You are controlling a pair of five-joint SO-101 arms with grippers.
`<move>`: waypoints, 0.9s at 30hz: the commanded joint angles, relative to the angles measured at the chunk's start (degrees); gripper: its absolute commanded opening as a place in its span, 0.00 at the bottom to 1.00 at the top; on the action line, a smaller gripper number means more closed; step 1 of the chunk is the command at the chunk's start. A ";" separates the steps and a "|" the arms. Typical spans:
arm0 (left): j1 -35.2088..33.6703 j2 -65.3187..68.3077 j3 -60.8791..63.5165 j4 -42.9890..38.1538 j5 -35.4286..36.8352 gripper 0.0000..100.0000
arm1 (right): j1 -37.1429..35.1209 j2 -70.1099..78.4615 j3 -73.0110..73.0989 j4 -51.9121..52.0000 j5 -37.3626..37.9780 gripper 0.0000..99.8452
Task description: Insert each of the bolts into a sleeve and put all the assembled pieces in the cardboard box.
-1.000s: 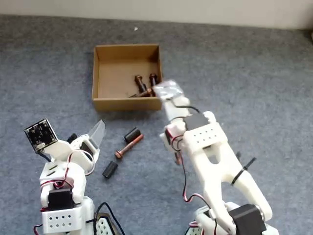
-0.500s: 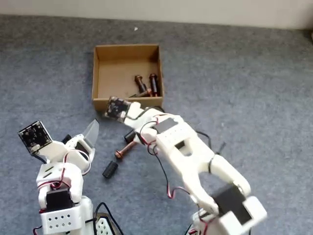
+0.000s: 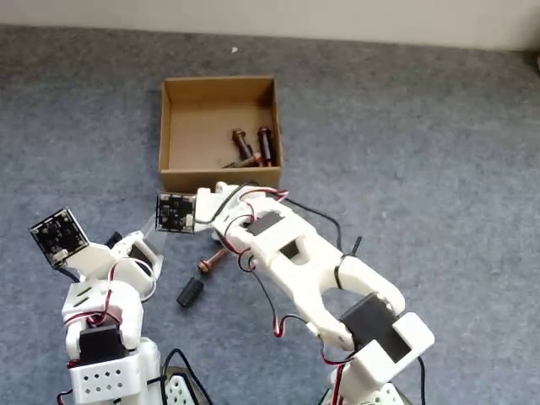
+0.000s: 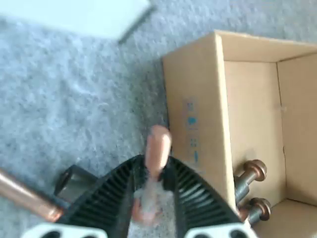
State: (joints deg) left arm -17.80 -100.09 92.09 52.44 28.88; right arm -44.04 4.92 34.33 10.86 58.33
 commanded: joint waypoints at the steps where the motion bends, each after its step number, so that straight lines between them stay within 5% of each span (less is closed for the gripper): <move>1: -0.66 -0.57 -0.75 -1.49 0.26 0.34 | -0.48 -1.36 -3.12 -1.45 -6.33 0.14; 10: -0.66 -0.57 -0.75 -1.49 0.18 0.34 | 0.04 -10.24 -4.97 14.29 -18.46 0.15; 15: -0.66 -0.57 -0.75 -1.49 0.18 0.34 | -0.75 -16.22 -5.23 24.57 -19.16 0.15; 27: -0.66 -0.57 -0.75 -1.49 0.26 0.34 | -3.38 -16.04 -5.49 34.33 -2.90 0.15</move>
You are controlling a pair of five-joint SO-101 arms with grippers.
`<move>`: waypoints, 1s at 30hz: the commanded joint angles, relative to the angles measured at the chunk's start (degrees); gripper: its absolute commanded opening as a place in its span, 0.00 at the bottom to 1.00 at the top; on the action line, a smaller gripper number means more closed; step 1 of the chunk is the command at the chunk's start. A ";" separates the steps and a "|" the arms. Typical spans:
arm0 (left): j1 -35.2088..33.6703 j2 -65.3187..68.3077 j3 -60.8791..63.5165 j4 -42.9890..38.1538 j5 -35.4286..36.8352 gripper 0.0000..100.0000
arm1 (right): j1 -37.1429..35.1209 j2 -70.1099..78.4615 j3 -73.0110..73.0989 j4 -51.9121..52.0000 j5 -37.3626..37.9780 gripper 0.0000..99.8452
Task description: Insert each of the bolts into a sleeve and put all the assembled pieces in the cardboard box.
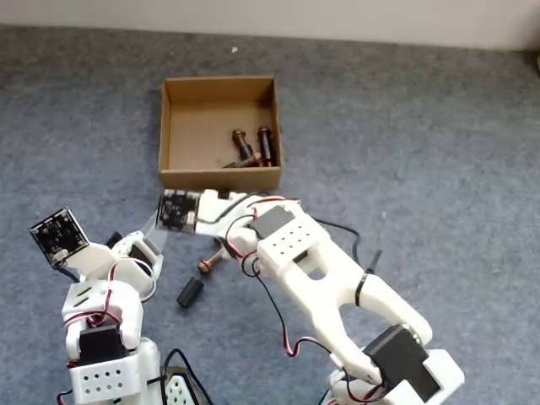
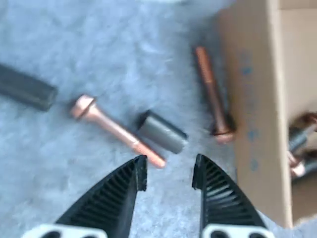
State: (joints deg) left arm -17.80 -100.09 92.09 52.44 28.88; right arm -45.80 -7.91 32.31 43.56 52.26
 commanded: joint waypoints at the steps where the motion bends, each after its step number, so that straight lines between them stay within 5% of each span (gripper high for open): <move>1: -0.75 -0.57 -0.84 -1.49 0.26 0.34 | -1.80 -3.12 -3.47 1.80 4.22 0.15; 10: -14.11 -0.57 -3.56 -1.41 0.26 0.34 | -2.33 10.59 -16.84 7.08 5.27 0.15; 18: -14.64 -0.57 -3.56 -1.41 0.09 0.34 | -1.36 22.99 -30.20 13.67 9.58 0.15; 30: -14.64 -0.57 -3.47 -1.41 0.09 0.34 | 1.27 26.68 -31.34 18.15 9.85 0.15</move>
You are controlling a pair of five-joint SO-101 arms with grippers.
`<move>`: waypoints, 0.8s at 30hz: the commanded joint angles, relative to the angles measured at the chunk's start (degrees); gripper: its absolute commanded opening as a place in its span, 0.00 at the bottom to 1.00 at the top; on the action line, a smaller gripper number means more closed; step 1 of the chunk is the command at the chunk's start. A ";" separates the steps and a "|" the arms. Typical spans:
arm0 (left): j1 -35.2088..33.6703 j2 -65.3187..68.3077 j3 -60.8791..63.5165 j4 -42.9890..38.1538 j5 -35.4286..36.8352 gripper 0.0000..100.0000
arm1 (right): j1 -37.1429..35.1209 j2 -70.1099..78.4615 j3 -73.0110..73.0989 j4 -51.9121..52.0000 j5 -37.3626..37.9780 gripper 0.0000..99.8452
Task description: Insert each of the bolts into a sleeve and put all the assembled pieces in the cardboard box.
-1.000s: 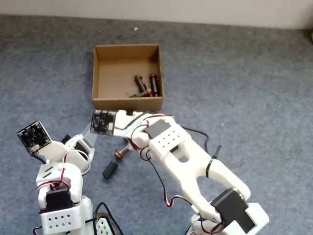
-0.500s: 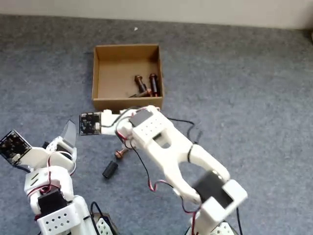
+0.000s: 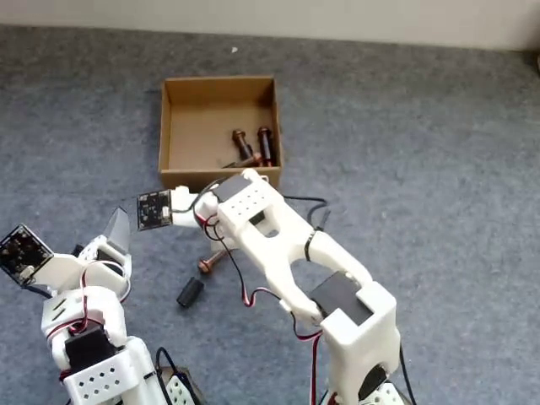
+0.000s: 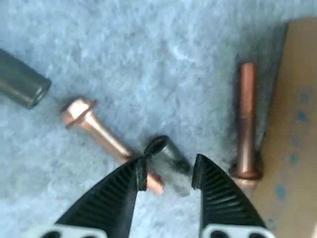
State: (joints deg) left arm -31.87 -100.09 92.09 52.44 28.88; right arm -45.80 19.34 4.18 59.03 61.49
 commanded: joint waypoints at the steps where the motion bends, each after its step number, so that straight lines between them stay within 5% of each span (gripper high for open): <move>1: -0.57 -0.57 -3.47 -1.41 0.09 0.34 | 1.27 -0.40 -3.21 3.47 0.62 0.15; 17: -0.57 -0.57 -3.30 -1.41 0.09 0.34 | 4.26 9.63 -9.89 0.48 0.44 0.14; 24: -0.57 -0.57 -3.21 -1.41 0.09 0.34 | 4.44 10.07 -10.59 0.48 0.35 0.00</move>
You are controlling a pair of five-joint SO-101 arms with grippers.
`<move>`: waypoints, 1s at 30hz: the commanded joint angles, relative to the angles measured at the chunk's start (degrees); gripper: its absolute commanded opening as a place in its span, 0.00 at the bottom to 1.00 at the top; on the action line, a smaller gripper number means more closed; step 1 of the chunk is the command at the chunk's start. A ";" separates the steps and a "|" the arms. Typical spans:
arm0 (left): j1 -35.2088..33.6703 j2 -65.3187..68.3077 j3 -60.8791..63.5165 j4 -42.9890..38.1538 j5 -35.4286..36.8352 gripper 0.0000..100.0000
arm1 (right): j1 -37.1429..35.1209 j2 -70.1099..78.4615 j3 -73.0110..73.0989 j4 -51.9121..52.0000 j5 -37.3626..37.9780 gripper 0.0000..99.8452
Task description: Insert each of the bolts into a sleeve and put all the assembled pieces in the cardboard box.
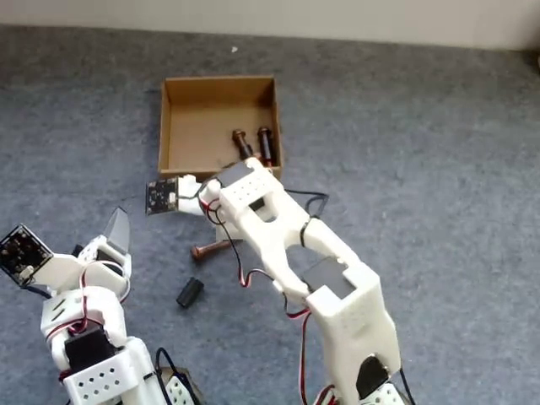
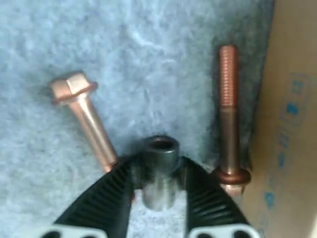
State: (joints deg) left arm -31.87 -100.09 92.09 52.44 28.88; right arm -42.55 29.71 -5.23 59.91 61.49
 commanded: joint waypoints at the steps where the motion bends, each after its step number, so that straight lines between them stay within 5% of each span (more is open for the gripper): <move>1: -0.57 -0.57 -3.21 -1.41 0.09 0.34 | 1.36 -0.40 -1.36 0.04 0.35 0.01; 6: -0.48 -0.57 -3.21 -1.41 0.00 0.34 | 2.68 -5.41 -3.03 7.25 -0.44 0.01; 12: -0.48 -0.57 -3.38 -1.41 0.00 0.34 | 6.11 -16.48 -3.47 12.62 -17.23 0.01; 23: -0.48 -0.57 -3.47 -1.49 -0.18 0.34 | 11.82 -33.71 8.04 17.71 -36.57 0.01; 30: -0.48 -0.57 -2.95 -1.49 -18.11 0.28 | 15.25 -47.16 21.05 16.92 -43.78 0.01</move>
State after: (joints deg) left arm -31.87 -100.09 92.09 52.44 18.86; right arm -29.27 -10.20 13.05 77.14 20.09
